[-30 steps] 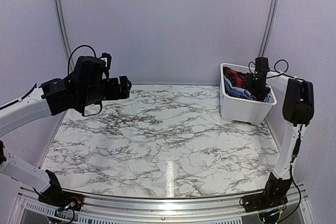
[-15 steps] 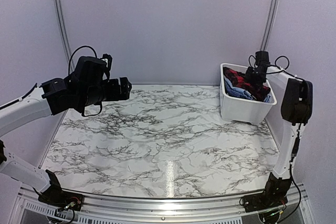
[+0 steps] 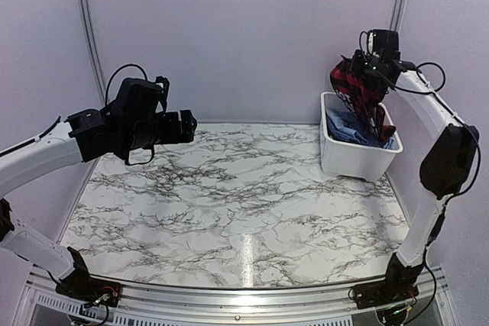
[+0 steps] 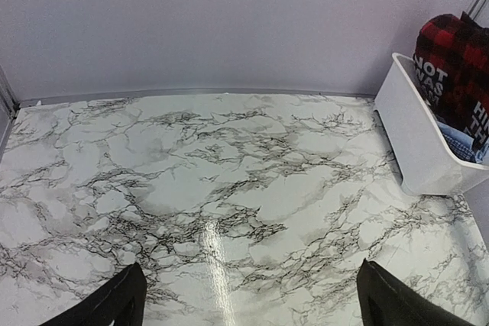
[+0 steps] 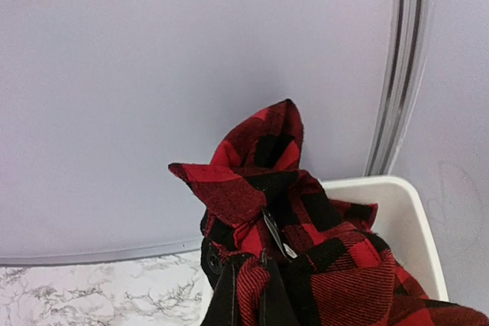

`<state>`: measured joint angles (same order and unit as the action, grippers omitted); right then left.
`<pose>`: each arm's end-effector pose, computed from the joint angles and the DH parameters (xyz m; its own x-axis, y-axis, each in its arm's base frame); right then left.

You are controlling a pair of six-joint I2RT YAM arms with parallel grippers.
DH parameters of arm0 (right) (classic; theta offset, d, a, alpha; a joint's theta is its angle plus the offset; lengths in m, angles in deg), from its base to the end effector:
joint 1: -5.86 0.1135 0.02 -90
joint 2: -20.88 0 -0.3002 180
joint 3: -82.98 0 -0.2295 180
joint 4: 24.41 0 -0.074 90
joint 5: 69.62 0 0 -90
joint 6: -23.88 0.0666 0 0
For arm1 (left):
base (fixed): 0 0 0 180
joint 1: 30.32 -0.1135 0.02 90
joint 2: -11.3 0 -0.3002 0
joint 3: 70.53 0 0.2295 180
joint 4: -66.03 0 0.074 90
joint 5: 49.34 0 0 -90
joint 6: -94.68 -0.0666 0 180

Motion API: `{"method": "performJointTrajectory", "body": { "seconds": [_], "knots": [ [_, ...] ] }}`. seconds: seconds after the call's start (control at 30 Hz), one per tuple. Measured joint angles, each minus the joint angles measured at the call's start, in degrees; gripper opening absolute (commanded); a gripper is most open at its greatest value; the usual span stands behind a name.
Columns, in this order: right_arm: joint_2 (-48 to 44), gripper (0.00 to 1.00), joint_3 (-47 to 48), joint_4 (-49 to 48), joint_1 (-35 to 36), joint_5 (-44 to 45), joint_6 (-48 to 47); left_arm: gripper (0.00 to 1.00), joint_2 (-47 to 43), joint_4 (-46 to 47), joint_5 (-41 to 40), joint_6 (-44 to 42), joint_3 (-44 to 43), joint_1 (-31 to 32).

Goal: Fold and stack the long sleeve shirts
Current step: Pick up the crumpled shirt from the bin, then place the crumpled shirt at the center of the board.

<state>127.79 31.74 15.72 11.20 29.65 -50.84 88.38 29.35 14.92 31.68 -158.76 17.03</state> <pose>0.4520 0.0315 0.4423 -0.2853 0.2346 -0.9293 0.1406 0.9693 0.2015 0.2238 -0.2003 0.3927 -0.4404 -0.1255 -0.8890 0.2212 0.9445 -0.2429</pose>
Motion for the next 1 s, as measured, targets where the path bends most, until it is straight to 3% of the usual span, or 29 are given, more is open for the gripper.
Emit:
{"method": "performJointTrajectory", "body": {
  "seconds": [0.17, 0.4, 0.53, 0.67, 0.83, 1.0],
  "knots": [
    [-2.6, 0.00, 4.6, -0.5, 4.0, 0.2, -3.8, 0.99, 0.5, 0.0, 0.3, 0.0, -0.7, 0.0],
    [-4.1, 0.00, 11.5, -1.6, 17.2, -1.4, -8.9, 0.99, 0.9, 0.0, 0.2, 0.5, -1.1, 0.0],
    [-5.0, 0.00, 10.1, -3.3, 25.4, -4.2, -9.8, 0.99, 0.7, -0.1, -0.9, 1.5, -1.1, -0.3],
    [-6.2, 0.00, 2.4, -6.8, 33.1, -7.5, -9.5, 0.99, -0.6, -0.4, -2.8, 4.3, -0.7, -1.9],
    [-6.3, 0.53, -14.0, -10.5, 42.2, -11.9, -8.7, 0.99, -3.5, -2.4, -4.2, 10.0, 1.8, -7.2],
    [-6.4, 0.70, -25.1, -11.7, 46.9, -16.6, -7.3, 0.99, -5.2, -3.9, -4.1, 13.1, 5.2, -10.2]
  ]
}}
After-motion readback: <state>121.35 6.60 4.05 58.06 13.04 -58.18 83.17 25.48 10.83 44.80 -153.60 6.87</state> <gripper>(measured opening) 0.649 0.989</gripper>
